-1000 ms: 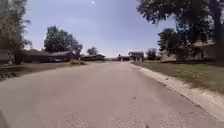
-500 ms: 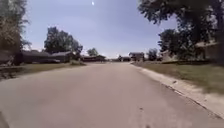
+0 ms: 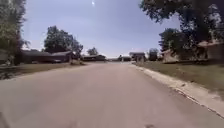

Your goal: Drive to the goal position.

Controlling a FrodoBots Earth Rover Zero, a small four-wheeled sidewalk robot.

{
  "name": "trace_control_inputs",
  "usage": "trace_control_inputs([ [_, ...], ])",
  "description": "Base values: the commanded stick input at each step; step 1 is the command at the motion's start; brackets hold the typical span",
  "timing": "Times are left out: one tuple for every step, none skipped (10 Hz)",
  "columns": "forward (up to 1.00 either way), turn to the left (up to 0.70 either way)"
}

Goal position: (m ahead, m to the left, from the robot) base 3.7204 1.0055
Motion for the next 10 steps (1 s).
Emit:
trace_control_inputs([
  [0.70, 0.00],
  [0.70, 0.00],
  [0.70, 0.00],
  [0.70, 0.00],
  [0.70, 0.00],
  [0.70, 0.00],
  [0.70, 0.00],
  [0.70, 0.00],
  [0.70, 0.00],
  [0.70, 0.00],
])
